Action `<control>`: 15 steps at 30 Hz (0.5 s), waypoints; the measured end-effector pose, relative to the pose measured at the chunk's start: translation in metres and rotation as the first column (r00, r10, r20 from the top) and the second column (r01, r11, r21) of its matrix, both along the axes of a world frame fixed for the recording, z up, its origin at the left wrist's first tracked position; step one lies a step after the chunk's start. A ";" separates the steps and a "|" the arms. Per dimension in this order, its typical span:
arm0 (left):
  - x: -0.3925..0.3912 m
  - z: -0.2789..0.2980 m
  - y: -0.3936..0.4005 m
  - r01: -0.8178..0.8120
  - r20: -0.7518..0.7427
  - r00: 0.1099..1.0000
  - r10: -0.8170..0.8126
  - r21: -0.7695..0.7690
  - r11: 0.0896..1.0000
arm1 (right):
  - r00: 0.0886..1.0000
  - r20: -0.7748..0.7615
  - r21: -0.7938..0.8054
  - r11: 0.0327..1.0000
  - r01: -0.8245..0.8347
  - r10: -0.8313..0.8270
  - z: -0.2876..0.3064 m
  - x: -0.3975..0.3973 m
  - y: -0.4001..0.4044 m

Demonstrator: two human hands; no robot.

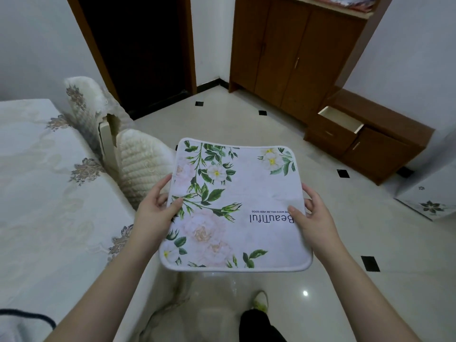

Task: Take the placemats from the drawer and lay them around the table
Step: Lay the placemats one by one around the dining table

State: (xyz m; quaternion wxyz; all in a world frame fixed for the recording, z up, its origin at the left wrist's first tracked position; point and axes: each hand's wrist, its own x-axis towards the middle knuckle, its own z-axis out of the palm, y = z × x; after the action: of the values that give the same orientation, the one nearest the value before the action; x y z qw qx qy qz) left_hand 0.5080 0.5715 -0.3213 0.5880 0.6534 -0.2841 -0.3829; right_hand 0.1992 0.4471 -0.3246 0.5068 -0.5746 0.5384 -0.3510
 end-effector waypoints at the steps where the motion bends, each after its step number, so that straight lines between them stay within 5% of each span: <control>1: 0.001 -0.001 -0.009 -0.009 0.007 1.000 0.009 0.007 1.000 | 1.000 0.006 0.004 1.000 -0.012 0.012 -0.002 0.002 -0.013; 15: -0.008 0.013 -0.146 -0.221 0.034 0.975 0.220 0.030 0.975 | 0.971 0.010 0.020 0.971 -0.239 0.239 -0.014 0.031 -0.215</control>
State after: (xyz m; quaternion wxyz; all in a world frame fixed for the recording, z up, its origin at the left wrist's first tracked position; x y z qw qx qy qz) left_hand 0.4998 0.4254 -0.3082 0.6114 0.6963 -0.2123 -0.3103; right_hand 0.2305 0.2316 -0.3386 0.5533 -0.6285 0.4670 -0.2841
